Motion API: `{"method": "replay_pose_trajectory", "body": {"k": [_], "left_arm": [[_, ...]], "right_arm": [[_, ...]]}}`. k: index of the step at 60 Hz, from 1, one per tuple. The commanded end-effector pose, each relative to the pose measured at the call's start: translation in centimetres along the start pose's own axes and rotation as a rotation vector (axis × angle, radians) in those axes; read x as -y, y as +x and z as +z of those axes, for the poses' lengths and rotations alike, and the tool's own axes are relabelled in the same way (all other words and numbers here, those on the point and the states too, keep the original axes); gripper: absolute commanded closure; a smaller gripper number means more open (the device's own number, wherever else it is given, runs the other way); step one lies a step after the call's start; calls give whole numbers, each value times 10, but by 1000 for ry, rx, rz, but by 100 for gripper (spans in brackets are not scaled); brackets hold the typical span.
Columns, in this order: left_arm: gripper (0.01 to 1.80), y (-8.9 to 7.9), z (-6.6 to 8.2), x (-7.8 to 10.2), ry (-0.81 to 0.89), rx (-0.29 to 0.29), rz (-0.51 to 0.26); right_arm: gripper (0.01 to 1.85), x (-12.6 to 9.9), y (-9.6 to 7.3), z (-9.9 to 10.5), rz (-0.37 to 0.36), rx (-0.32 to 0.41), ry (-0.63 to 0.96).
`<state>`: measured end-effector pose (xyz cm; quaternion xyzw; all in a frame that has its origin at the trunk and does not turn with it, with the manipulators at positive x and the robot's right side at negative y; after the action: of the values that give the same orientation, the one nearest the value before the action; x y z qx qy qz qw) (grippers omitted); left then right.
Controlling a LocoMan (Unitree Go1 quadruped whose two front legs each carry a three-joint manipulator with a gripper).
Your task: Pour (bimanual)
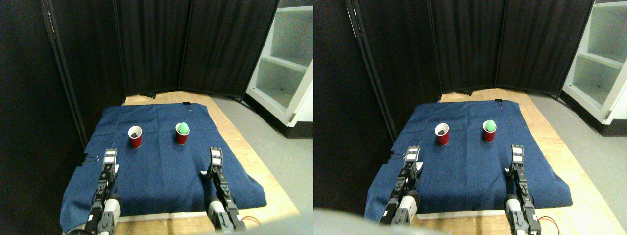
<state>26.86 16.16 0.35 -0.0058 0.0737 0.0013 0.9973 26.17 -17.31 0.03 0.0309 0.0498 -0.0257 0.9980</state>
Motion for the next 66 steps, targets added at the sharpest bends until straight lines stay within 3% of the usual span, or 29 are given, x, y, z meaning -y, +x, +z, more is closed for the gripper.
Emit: {"method": "replay_pose_trajectory", "body": {"k": [1,10,20,35,56,66], "left_arm": [[94,2,4,2,19,50,-7],[109,7,12,5,-37,118,-29],[114,8,26,11,-50,135,-41],[119,13,30,15,-81,166,-60],[119,22,33,18,-142,197,-45],[117,29,29,15,-242,225,33]], "right_arm": [[86,-2,0,-5,38,38,83],[94,-7,1,0,44,110,172],[97,-14,1,15,82,171,180],[105,-18,6,36,141,253,220],[110,-25,14,51,115,212,306],[104,-21,27,42,65,118,469]]}}
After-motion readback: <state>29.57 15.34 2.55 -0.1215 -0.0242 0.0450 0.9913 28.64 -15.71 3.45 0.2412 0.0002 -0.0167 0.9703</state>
